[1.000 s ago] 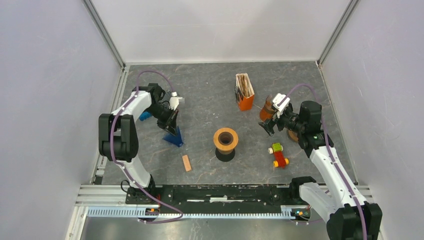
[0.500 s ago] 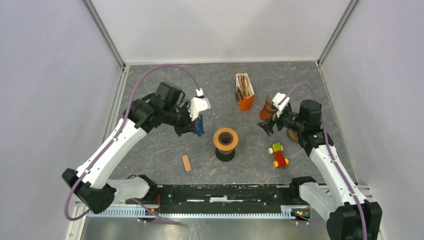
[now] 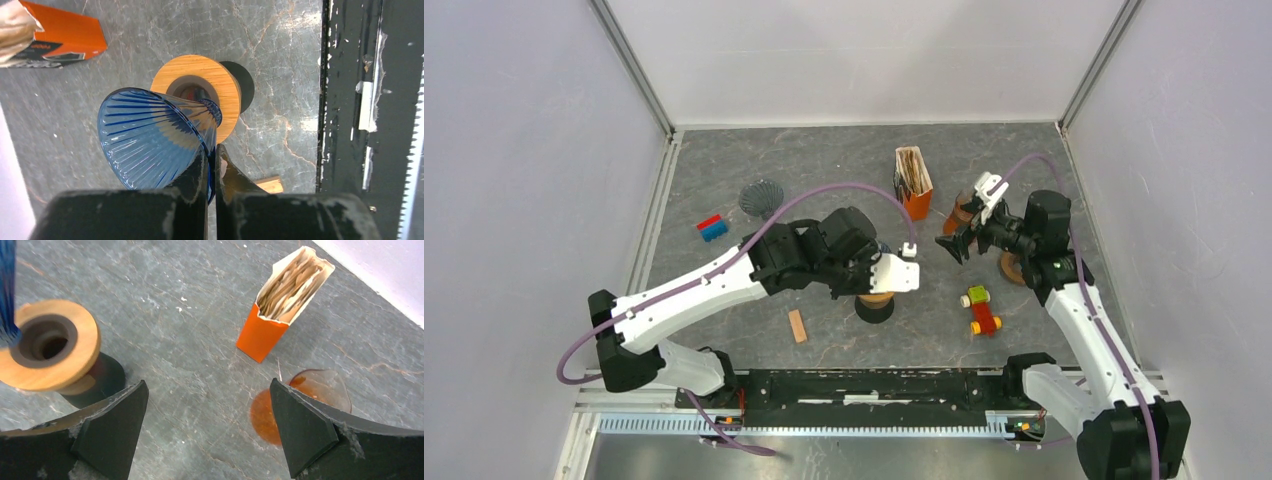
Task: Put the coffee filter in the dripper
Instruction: Place the coffee dripper in the dripper holder.
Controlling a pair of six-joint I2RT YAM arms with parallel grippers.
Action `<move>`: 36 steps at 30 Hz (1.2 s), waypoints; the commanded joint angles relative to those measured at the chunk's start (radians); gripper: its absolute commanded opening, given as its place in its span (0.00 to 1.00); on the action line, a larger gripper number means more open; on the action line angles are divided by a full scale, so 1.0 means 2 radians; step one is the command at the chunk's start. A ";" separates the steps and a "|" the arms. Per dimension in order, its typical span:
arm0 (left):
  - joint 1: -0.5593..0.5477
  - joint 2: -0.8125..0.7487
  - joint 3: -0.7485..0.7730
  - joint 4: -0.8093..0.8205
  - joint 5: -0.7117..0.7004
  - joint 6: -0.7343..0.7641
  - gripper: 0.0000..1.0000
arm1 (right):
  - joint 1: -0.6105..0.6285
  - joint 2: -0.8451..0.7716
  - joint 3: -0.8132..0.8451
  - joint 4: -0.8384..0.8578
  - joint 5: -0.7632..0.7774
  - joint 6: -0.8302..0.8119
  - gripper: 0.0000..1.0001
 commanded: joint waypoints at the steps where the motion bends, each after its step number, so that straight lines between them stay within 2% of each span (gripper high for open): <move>1: -0.017 -0.022 -0.017 0.063 -0.029 0.079 0.02 | 0.000 0.039 0.072 0.009 -0.043 0.058 0.95; 5: -0.019 -0.025 -0.024 0.067 -0.022 0.097 0.02 | 0.010 0.086 0.132 -0.024 -0.074 0.081 0.83; 8: -0.020 -0.030 -0.043 0.077 -0.024 0.107 0.02 | 0.028 0.108 0.177 -0.062 -0.075 0.071 0.79; 20: -0.034 -0.021 -0.055 0.090 -0.055 0.130 0.02 | 0.103 0.166 0.240 -0.131 -0.061 0.041 0.79; 25: -0.042 -0.008 -0.048 0.085 -0.065 0.133 0.02 | 0.124 0.183 0.271 -0.155 -0.053 0.031 0.76; 36: -0.048 -0.003 -0.056 0.086 -0.078 0.136 0.02 | 0.146 0.183 0.261 -0.157 -0.045 0.027 0.68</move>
